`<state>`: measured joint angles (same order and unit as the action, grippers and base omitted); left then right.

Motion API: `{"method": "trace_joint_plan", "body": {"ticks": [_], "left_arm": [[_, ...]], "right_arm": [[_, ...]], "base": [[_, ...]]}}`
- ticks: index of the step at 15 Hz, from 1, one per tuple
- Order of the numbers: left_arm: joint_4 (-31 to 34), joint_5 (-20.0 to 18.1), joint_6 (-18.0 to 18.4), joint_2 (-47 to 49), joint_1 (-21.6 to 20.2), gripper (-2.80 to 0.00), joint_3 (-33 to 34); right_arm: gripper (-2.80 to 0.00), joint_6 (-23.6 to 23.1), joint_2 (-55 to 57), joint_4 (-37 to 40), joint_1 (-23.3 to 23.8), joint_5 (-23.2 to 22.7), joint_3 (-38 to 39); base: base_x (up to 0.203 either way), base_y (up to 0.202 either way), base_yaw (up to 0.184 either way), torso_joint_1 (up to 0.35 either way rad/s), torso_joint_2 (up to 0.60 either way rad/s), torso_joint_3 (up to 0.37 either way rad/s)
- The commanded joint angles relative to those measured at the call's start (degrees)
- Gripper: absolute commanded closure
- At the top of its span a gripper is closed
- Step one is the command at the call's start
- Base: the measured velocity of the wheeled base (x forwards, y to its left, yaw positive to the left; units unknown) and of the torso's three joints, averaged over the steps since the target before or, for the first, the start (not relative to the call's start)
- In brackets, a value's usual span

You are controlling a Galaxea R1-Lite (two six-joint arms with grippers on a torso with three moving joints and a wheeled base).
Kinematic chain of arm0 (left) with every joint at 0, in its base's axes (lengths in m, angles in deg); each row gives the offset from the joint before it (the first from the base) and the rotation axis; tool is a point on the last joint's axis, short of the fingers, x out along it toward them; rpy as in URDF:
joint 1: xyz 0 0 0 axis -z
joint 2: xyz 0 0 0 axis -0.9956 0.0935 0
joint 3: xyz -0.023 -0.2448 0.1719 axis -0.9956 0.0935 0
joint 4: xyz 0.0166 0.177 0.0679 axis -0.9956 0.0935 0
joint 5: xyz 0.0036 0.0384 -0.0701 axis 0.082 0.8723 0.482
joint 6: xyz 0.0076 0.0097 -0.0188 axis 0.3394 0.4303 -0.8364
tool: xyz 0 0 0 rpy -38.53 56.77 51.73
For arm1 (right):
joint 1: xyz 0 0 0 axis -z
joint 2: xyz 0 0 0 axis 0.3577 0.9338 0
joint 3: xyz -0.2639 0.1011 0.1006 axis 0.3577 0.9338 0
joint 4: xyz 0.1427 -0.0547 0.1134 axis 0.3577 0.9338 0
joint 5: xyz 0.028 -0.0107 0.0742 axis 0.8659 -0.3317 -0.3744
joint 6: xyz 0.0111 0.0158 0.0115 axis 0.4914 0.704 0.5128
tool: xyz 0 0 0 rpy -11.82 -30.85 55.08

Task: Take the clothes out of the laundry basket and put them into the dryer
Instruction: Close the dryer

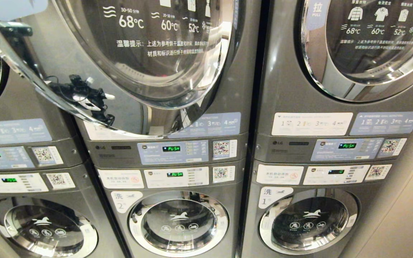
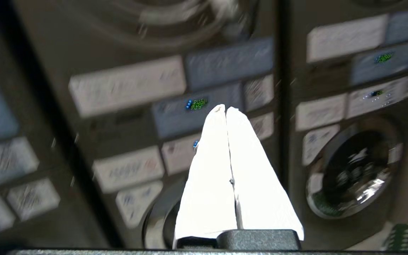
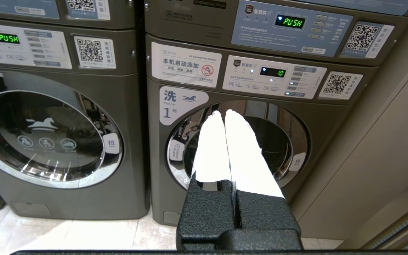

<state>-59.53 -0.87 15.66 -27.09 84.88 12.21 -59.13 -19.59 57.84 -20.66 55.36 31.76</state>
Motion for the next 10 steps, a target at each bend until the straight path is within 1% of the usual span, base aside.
{"method": "trace_joint_plan", "body": {"ticks": [1,2,3,4,6,8,10], "left_arm": [[-0.2,-4.7,-0.8,13.6,0.4,0.00,-12.0],[-0.3,-7.6,-2.3,20.3,1.2,0.00,-21.2],[-0.4,-11.4,-4.3,27.7,3.1,0.00,-31.1],[-0.4,-14.5,-6.1,33.8,5.9,0.00,-38.7],[-0.3,-19.0,-8.9,44.6,14.4,0.00,-50.9],[-0.3,-21.7,-10.6,51.8,20.3,0.00,-57.8],[-0.3,-22.8,-11.4,54.5,25.2,0.00,-60.0]], "right_arm": [[0.00,-0.1,0.0,0.1,0.0,-0.1,0.0],[0.00,-0.1,0.0,0.1,0.0,-0.1,0.0],[0.00,-0.1,-0.1,0.1,0.0,-0.2,0.0],[0.00,-0.1,0.0,0.1,0.0,-0.2,0.0],[0.00,-0.1,0.0,0.1,0.0,-0.1,0.0],[0.00,-0.1,0.2,0.1,0.0,-0.2,0.0],[0.00,-0.1,0.2,0.1,0.0,-0.2,0.0]], "base": [[0.000,0.000,0.000,0.000,0.00,0.000],[0.000,0.000,0.000,0.000,0.00,0.000],[0.000,0.000,0.000,0.000,0.00,0.000],[0.000,0.000,0.000,0.000,0.00,0.000],[0.000,0.000,0.000,0.000,0.00,0.000],[0.000,0.000,0.000,0.000,0.00,0.000],[0.000,0.000,0.000,0.000,0.00,0.000]]}}
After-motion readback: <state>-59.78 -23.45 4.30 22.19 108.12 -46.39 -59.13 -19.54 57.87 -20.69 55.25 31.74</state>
